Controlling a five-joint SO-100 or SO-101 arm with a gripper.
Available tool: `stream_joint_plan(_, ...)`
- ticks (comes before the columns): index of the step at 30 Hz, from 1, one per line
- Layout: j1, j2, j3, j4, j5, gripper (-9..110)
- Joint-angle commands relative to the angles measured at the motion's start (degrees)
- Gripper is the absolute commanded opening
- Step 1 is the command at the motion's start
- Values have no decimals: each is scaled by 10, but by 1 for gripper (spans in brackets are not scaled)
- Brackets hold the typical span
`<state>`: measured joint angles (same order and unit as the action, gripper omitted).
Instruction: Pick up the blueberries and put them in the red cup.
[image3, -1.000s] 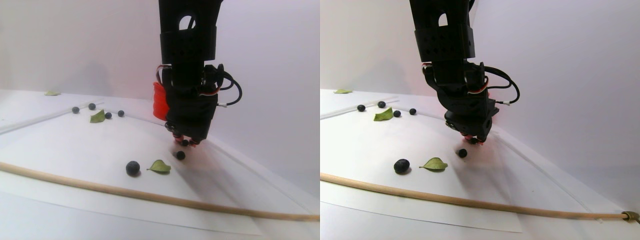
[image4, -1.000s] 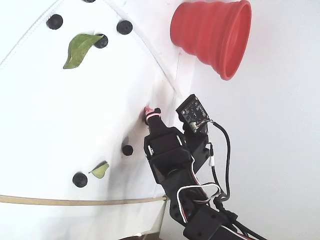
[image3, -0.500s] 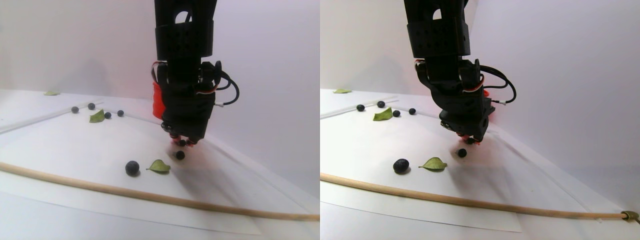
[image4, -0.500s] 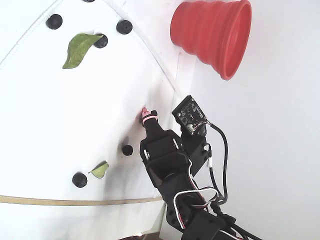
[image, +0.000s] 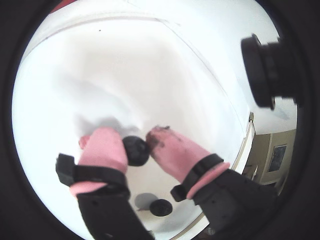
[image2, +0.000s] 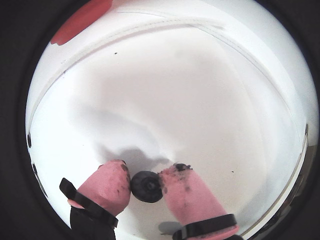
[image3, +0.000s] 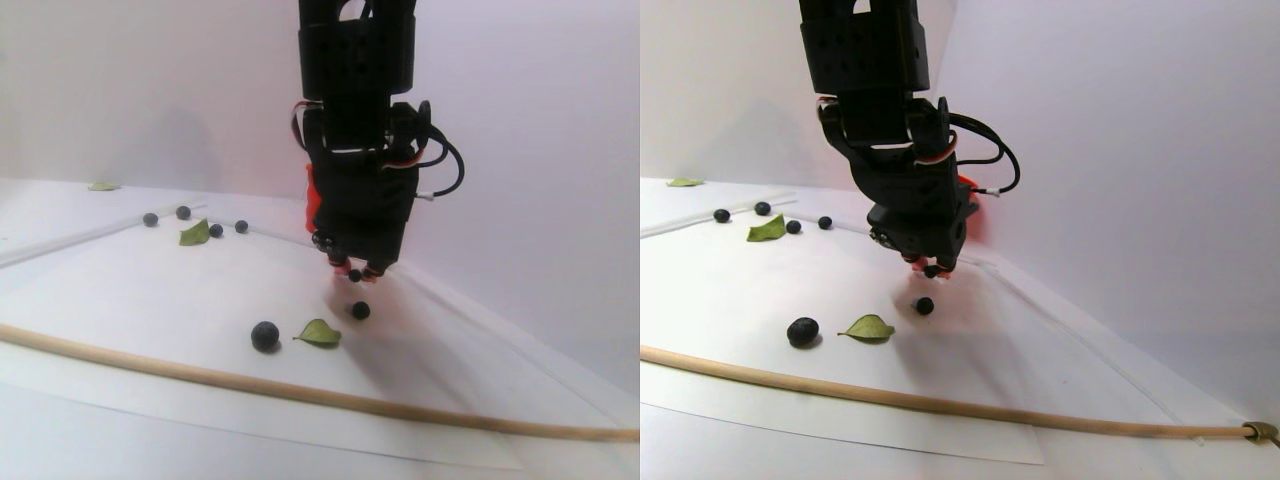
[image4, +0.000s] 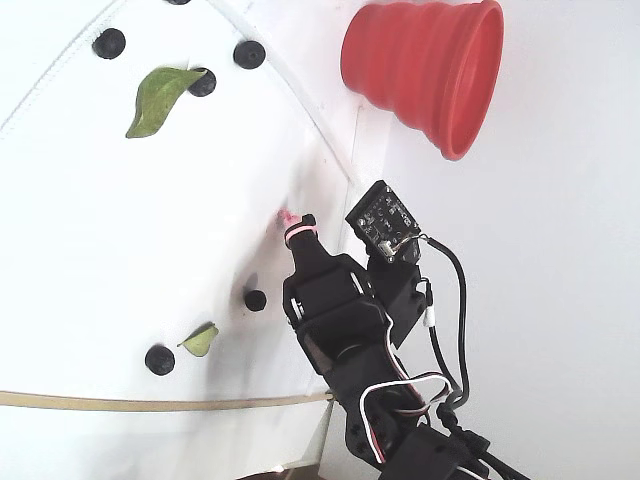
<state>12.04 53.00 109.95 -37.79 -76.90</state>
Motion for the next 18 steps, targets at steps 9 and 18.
stream_joint_plan(9,-4,134,24,18,-18,11)
stream_joint_plan(18,-16,190,51,34,-27,11)
